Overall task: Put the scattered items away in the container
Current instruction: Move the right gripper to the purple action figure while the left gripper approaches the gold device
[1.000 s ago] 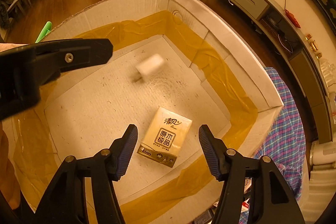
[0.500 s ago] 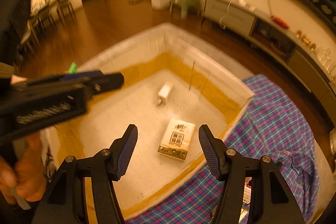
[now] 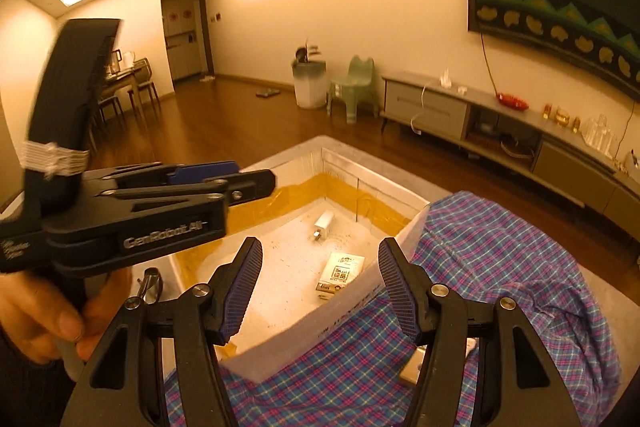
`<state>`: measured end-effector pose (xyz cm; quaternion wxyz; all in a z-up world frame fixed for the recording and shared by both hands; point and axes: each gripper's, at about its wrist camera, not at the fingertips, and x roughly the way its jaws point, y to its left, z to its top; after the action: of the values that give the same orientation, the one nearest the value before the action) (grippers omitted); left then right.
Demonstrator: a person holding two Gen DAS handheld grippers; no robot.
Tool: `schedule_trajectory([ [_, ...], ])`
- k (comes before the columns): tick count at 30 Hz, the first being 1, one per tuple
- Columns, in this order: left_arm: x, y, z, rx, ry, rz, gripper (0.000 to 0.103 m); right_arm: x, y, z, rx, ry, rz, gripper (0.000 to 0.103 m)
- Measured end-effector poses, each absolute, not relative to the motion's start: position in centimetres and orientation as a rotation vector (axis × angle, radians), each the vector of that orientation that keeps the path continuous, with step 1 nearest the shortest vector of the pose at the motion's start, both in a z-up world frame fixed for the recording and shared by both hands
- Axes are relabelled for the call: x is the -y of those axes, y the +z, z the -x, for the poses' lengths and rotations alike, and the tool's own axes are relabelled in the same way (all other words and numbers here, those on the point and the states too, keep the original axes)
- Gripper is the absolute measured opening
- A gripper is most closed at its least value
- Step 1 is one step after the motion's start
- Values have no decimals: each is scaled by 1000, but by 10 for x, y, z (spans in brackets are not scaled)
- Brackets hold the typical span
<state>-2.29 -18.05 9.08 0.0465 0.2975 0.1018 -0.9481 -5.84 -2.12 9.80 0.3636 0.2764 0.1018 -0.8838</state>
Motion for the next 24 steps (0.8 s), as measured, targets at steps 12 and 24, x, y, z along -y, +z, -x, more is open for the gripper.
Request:
schedule_trajectory([
  [12,118,90,7,-200,-3047,-929,43,-39,77,15,-214,-2308,-674,62],
  [24,37,41,28,-45,-3113,-1230,44,-122,17,38,-135,-2419,-933,62],
])
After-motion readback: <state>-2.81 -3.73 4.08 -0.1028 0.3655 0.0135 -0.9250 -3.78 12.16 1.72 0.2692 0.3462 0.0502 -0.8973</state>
